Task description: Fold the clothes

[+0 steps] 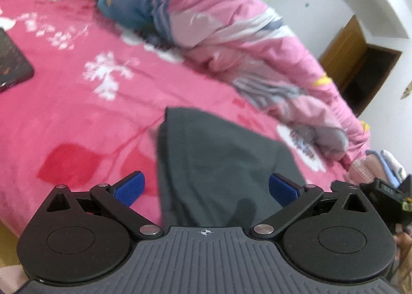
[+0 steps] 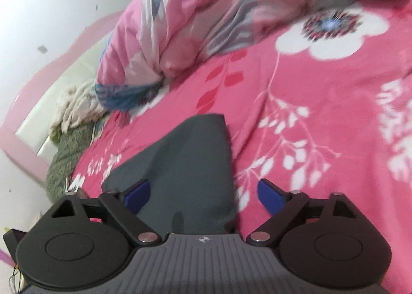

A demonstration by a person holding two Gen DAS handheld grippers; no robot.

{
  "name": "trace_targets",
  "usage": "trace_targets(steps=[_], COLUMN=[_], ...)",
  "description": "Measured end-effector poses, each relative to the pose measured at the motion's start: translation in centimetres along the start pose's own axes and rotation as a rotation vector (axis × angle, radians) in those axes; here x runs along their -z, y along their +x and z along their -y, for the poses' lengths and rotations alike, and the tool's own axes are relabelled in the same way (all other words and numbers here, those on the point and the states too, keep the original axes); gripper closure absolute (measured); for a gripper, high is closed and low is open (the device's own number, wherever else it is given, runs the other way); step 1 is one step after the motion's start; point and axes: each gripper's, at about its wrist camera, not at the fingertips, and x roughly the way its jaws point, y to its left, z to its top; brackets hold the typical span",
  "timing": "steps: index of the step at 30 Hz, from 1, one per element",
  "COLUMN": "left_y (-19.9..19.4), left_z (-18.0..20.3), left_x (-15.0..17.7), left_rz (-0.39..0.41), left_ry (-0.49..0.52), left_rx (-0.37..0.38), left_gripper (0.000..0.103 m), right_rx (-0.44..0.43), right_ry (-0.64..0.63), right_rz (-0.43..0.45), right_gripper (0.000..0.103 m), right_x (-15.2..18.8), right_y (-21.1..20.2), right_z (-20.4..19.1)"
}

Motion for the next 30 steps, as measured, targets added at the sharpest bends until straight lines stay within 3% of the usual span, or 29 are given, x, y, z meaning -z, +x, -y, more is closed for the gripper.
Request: trace_targets(steps=[9, 14, 17, 19, 22, 26, 30], left_y=[2.1, 4.8, 5.5, 5.3, 5.4, 6.8, 7.1], left_z=[-1.2, -1.3, -1.0, -1.1, -1.2, 0.1, 0.5], left_x=[-1.0, -2.3, -2.7, -2.6, -2.5, -2.6, -2.5], left_rz=[-0.116, -0.197, -0.234, -0.258, -0.283, -0.279, -0.256], left_ry=[0.042, 0.055, 0.084, 0.102, 0.115, 0.187, 0.205], left_rx=[0.089, 0.196, 0.229, 0.250, 0.265, 0.259, 0.230], left_gripper=[0.000, 0.001, 0.004, 0.017, 0.019, 0.021, 0.046], right_rx=[-0.146, -0.225, -0.252, -0.269, -0.279, -0.284, -0.249], right_ry=[-0.011, -0.005, -0.006, -0.013, -0.036, -0.032, -0.080], right_rz=[-0.185, -0.242, -0.259, -0.271, -0.284, -0.283, -0.253], right_gripper=[0.018, 0.036, 0.042, 0.045, 0.050, 0.065, 0.081], right_x=[-0.9, -2.0, -2.4, -2.5, -2.3, -2.8, -2.8], right_y=[2.9, 4.7, 5.4, 5.6, 5.7, 7.5, 7.7], right_z=[1.6, 2.0, 2.2, 2.3, 2.4, 2.1, 1.3])
